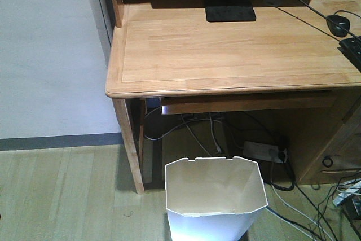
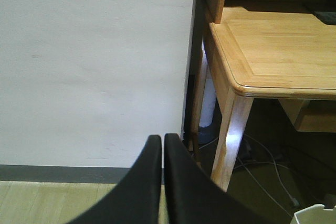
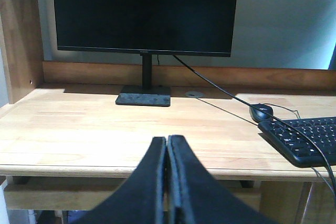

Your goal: Move trash bin to bedside with robot

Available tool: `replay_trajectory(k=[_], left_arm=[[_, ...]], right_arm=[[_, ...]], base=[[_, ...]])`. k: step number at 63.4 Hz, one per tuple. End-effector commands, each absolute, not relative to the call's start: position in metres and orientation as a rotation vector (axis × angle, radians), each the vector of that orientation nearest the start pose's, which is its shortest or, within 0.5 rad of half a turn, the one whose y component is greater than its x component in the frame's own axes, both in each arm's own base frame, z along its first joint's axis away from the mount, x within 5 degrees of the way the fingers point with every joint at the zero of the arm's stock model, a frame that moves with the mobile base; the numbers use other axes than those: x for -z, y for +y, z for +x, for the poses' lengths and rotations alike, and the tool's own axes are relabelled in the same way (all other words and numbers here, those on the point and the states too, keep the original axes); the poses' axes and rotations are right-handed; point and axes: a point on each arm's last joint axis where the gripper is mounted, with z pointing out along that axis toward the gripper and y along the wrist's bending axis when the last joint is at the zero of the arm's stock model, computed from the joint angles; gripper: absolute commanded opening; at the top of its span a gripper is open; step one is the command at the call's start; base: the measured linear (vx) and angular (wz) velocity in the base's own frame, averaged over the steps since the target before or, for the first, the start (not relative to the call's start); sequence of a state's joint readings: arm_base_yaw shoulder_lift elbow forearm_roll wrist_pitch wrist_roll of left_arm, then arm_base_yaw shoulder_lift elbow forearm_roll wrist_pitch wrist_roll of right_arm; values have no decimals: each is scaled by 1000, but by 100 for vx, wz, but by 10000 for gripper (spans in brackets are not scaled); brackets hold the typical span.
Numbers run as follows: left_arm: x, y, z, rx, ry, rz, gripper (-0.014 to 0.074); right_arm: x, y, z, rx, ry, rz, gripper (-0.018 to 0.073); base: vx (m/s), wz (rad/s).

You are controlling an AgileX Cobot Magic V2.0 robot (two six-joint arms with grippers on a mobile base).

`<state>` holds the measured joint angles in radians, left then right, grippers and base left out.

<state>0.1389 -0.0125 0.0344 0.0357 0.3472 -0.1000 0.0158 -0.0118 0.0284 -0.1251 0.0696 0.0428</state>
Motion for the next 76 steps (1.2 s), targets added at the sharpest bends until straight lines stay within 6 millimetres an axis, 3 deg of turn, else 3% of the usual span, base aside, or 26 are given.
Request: replay_trajectory(k=[1, 55, 68, 76], left_arm=[[-176, 8, 53, -54, 1766, -191, -6], [-176, 8, 53, -54, 1766, -191, -6], [-176, 8, 53, -54, 1766, -191, -6], [-176, 8, 53, -54, 1766, -191, -6]], right_arm=[[-203, 1, 56, 66, 1492, -79, -9], [-203, 1, 56, 66, 1492, -79, -9], [-211, 2, 55, 65, 1405, -88, -9], [-227, 3, 51, 64, 1275, -99, -9]], base=[[0, 0], [0, 0], [0, 0], [0, 0]])
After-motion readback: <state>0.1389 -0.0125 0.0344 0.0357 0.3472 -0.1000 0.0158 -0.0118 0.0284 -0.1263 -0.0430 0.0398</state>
